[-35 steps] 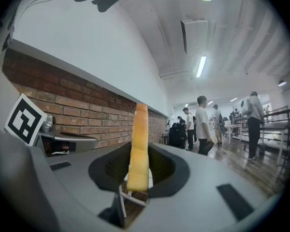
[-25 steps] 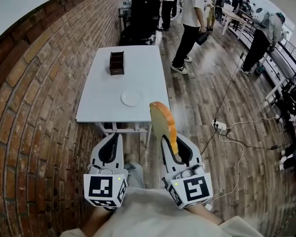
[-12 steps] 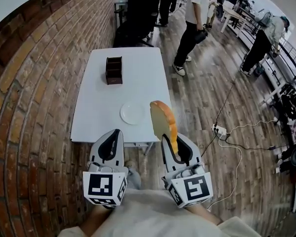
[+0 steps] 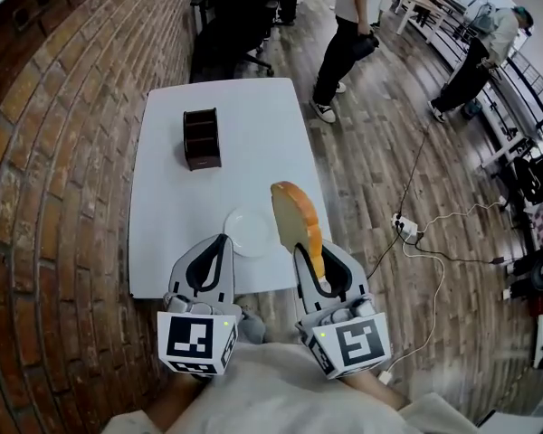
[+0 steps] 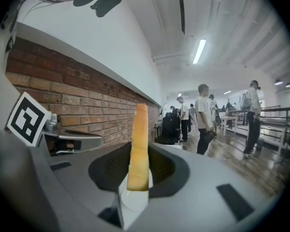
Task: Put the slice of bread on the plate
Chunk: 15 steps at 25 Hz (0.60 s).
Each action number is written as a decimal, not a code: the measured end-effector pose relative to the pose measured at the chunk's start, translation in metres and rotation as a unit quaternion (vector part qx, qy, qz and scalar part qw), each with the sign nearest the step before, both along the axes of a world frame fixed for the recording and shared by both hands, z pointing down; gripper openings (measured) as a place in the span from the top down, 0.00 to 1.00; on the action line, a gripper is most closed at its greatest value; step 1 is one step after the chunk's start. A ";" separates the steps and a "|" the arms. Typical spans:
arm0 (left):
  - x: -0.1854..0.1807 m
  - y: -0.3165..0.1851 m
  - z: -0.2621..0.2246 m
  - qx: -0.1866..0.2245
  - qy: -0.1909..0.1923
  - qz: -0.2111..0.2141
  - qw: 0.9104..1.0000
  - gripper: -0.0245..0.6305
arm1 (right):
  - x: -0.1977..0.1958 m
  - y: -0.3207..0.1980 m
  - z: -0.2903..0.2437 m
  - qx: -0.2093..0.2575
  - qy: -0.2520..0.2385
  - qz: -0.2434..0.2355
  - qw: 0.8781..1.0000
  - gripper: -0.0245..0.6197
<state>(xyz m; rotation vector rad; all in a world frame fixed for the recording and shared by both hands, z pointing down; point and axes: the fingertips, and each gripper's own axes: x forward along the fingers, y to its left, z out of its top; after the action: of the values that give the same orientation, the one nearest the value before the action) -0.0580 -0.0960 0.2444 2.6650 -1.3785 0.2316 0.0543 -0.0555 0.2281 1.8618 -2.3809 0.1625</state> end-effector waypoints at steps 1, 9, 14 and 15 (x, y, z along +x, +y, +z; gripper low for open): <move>0.000 -0.007 0.003 -0.003 0.001 0.004 1.000 0.95 | -0.002 -0.007 0.002 -0.003 0.000 0.001 1.000 0.82; -0.001 -0.038 0.022 -0.031 0.005 0.020 0.999 0.95 | -0.006 -0.039 0.019 -0.031 -0.001 0.008 0.999 0.82; -0.002 -0.042 0.019 -0.041 0.004 0.017 0.999 0.95 | -0.006 -0.045 0.016 -0.046 0.000 -0.003 0.999 0.82; -0.001 -0.044 0.017 -0.042 0.003 0.014 0.999 0.95 | -0.005 -0.048 0.016 -0.047 0.000 -0.006 0.999 0.82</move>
<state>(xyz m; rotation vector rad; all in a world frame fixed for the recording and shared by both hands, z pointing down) -0.0592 -0.1398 0.2618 2.6167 -1.3011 0.2781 0.0495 -0.1034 0.2439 1.8049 -2.3406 0.2690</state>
